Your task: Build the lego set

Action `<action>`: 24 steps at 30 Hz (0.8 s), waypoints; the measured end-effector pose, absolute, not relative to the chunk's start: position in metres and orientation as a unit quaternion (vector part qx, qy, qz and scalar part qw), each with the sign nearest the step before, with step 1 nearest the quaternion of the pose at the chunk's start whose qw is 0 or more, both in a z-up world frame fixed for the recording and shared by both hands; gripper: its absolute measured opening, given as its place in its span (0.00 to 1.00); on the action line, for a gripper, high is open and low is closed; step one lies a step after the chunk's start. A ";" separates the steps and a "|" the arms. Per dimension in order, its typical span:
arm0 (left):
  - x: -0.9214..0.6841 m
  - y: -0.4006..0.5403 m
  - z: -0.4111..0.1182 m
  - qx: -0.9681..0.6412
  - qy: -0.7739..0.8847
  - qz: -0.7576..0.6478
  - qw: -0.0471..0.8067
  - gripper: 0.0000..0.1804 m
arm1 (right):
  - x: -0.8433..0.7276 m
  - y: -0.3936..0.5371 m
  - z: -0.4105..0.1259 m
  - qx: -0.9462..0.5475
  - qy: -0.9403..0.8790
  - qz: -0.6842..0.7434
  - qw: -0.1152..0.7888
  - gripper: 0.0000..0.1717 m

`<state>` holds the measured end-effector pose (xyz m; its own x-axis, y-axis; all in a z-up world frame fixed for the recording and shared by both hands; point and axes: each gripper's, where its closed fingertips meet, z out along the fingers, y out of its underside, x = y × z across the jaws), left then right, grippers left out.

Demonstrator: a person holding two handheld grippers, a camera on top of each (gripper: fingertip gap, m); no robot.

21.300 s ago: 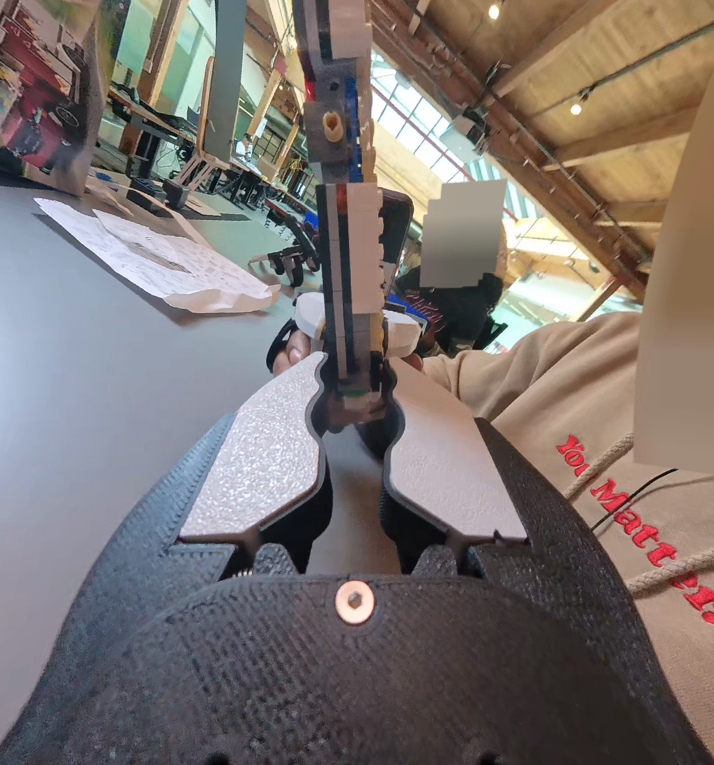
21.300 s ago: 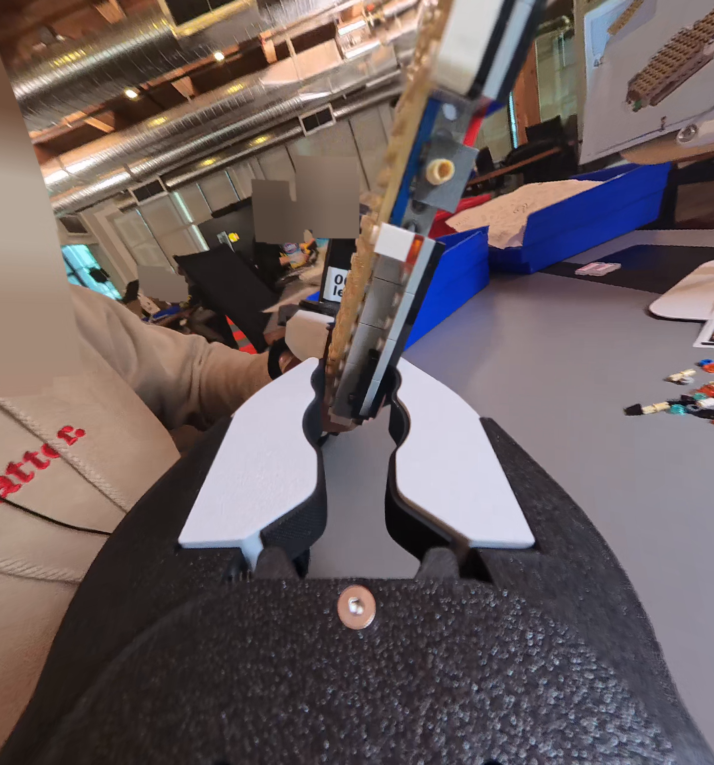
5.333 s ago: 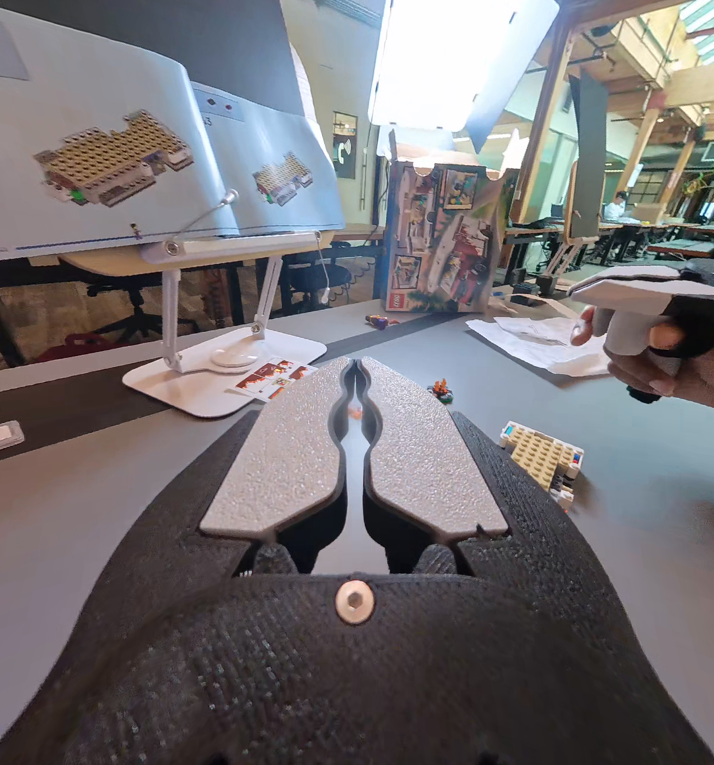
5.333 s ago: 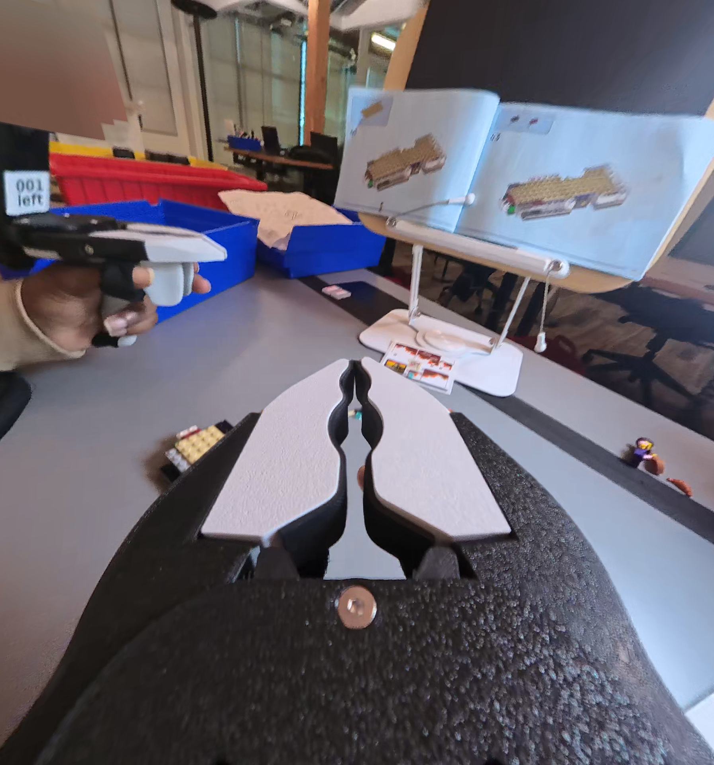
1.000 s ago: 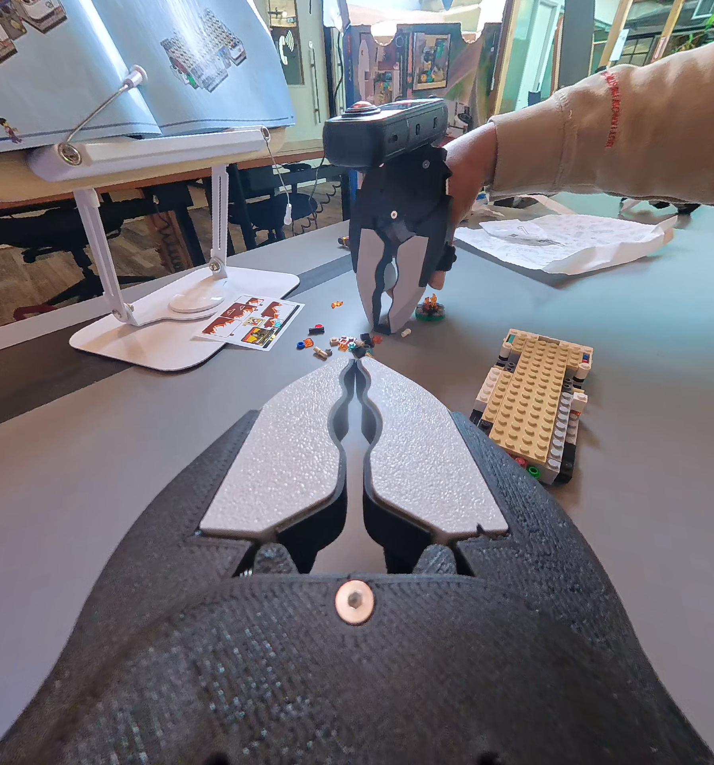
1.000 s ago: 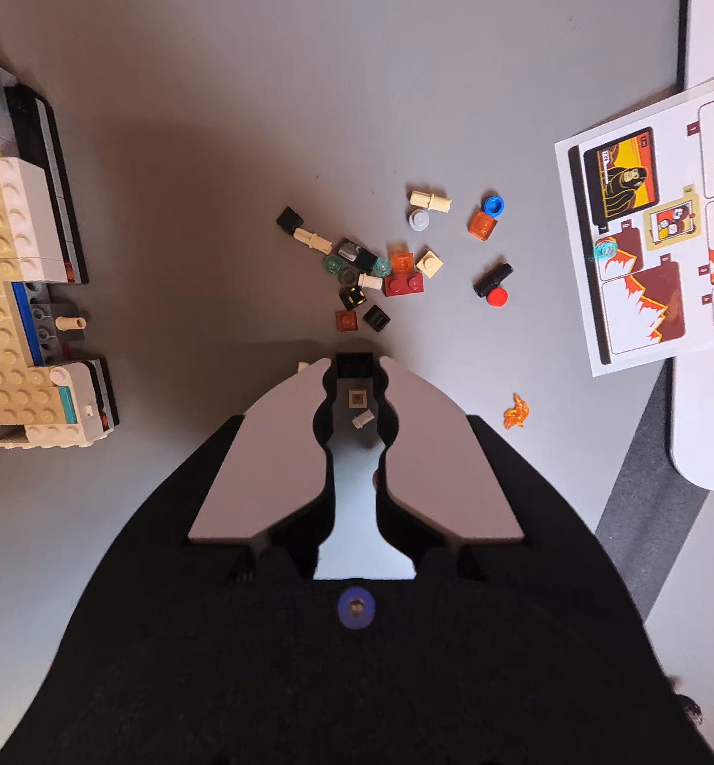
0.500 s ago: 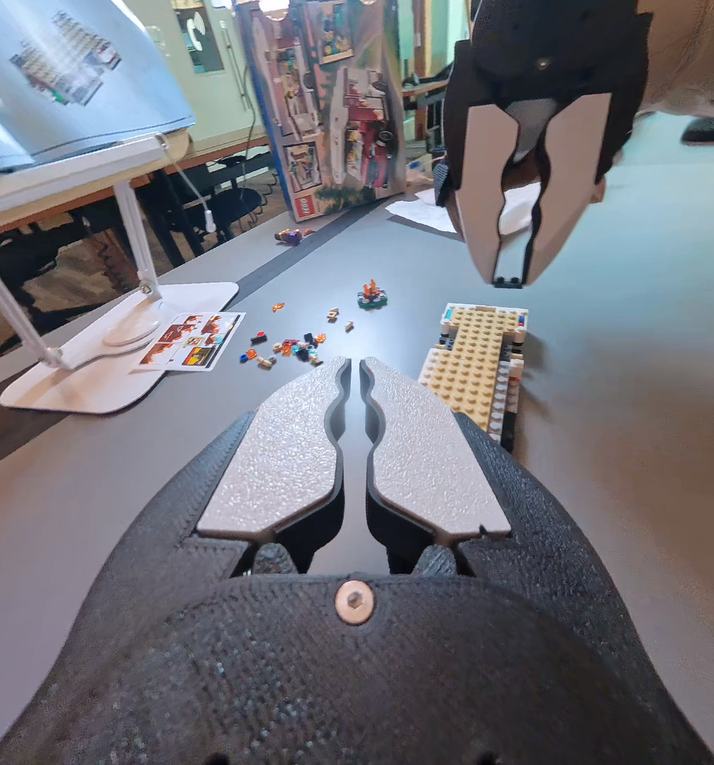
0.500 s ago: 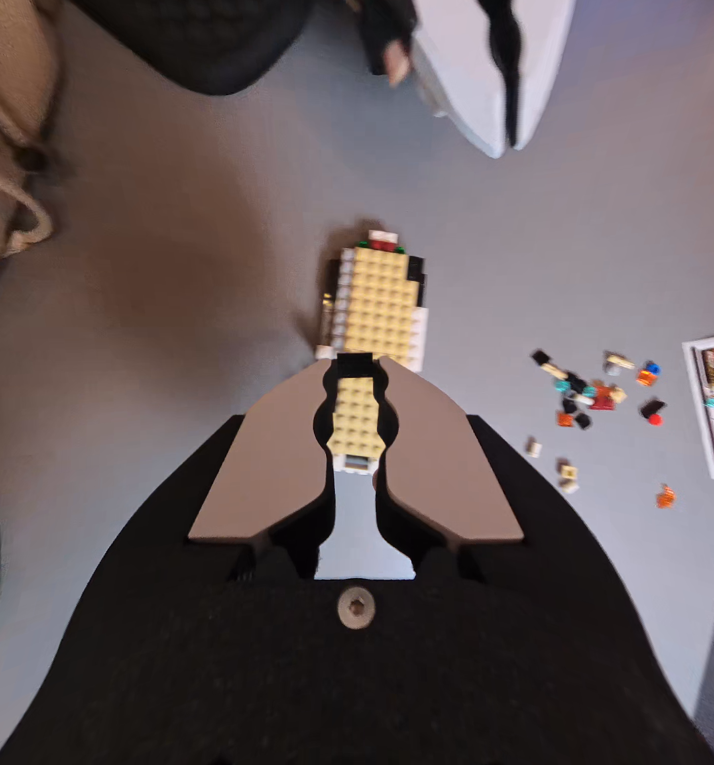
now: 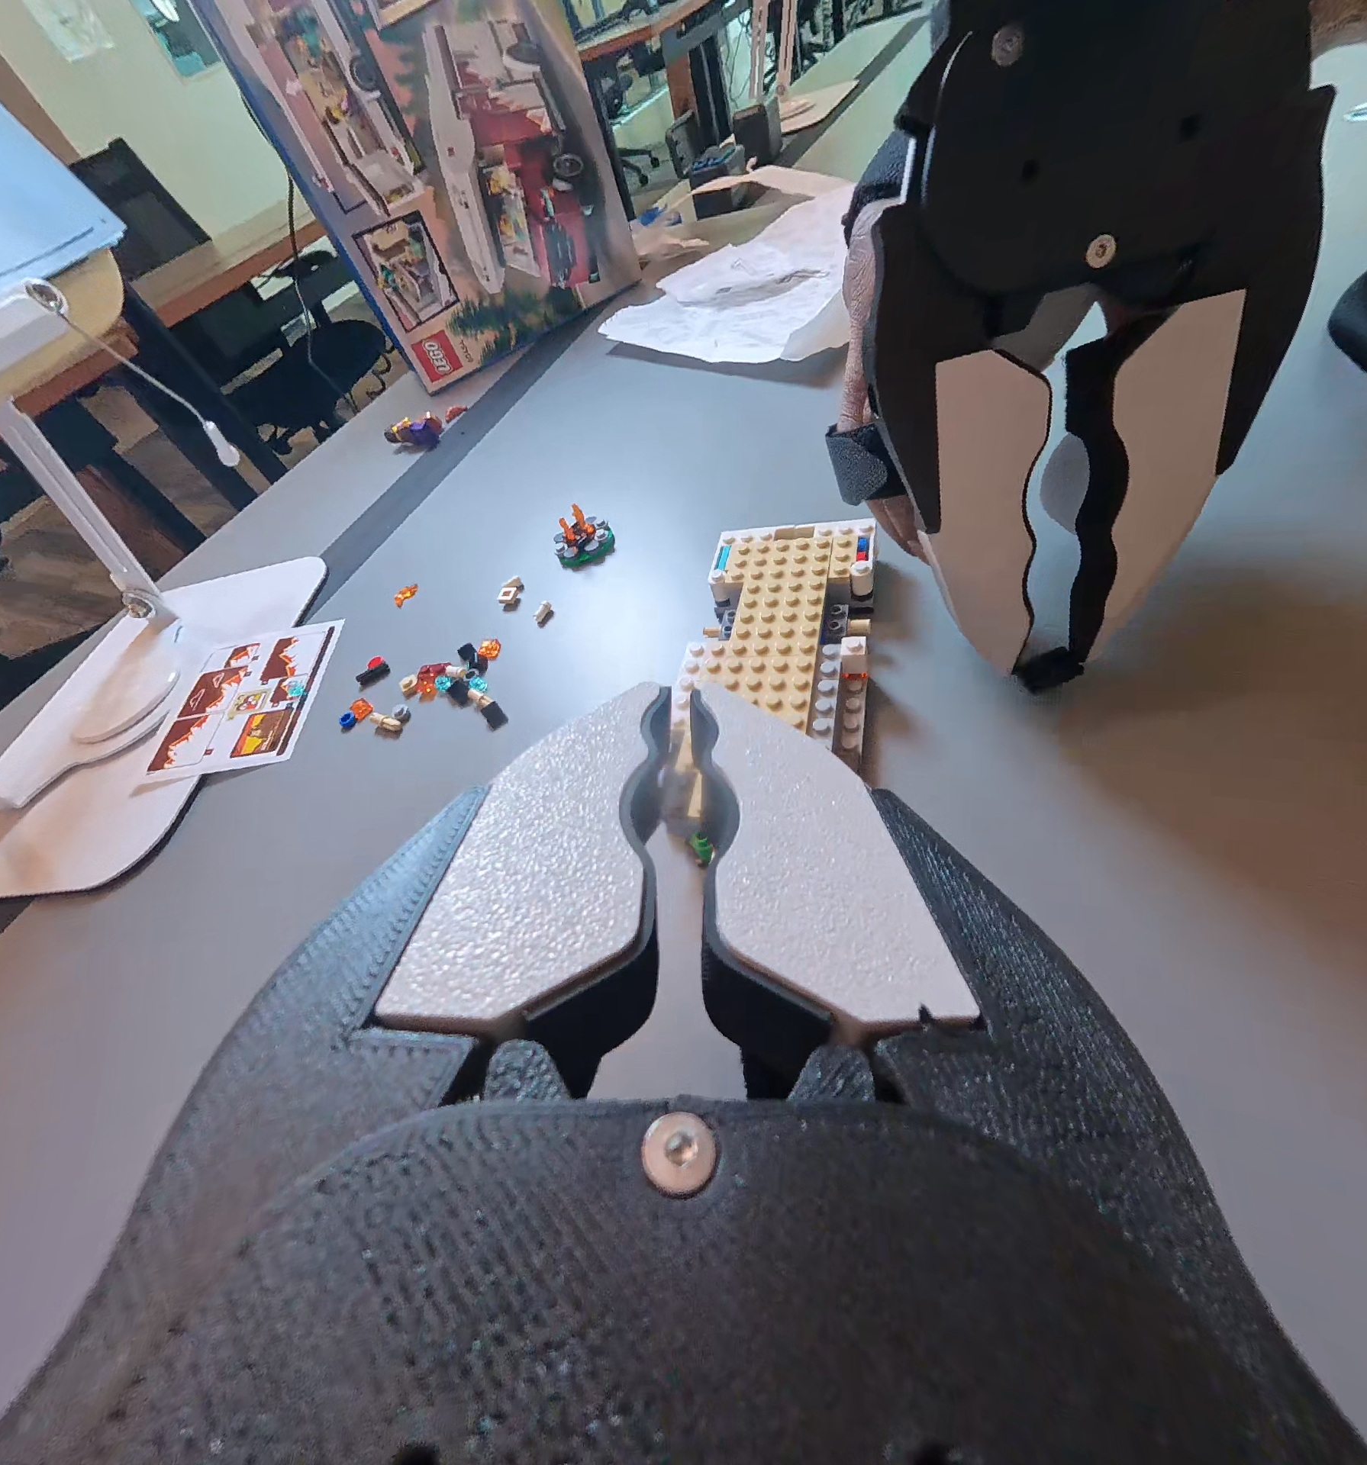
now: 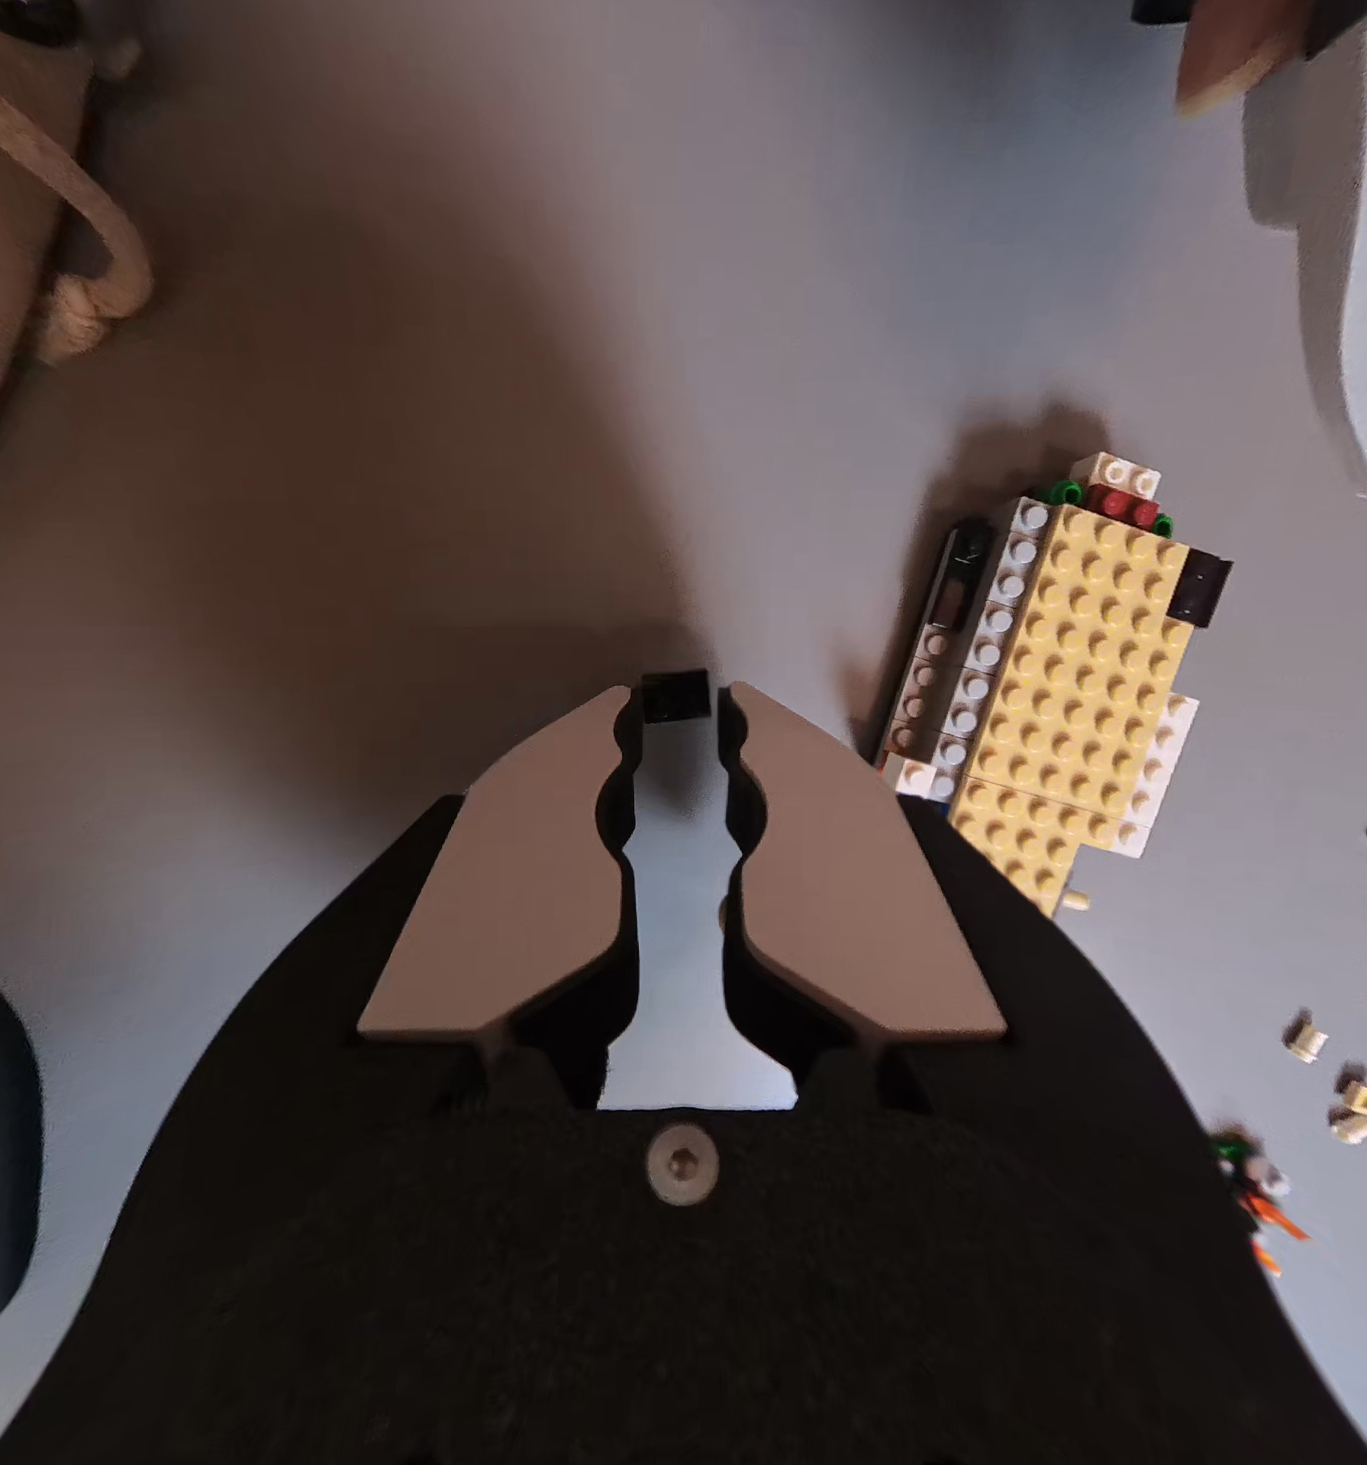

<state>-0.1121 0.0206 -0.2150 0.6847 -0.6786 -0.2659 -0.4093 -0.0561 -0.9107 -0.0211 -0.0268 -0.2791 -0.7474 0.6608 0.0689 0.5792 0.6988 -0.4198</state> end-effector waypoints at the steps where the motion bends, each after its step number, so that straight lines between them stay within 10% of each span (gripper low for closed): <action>1: -0.115 0.022 -0.217 -0.722 0.376 -0.118 0.568 0.03 | -0.022 -0.024 -0.280 -0.338 -0.917 0.181 0.110 0.13; 24: -0.117 0.014 -0.270 -0.800 0.378 -0.176 0.430 0.33 | -0.024 -0.040 -0.288 -0.553 -0.806 0.179 0.111 0.09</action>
<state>-0.1173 0.0137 -0.2700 0.6518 -0.7571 -0.0447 -0.4546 -0.3428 -0.8221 -0.0238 -0.0402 -0.2883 -0.3633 0.9315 -0.0188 0.8515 0.3238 -0.4123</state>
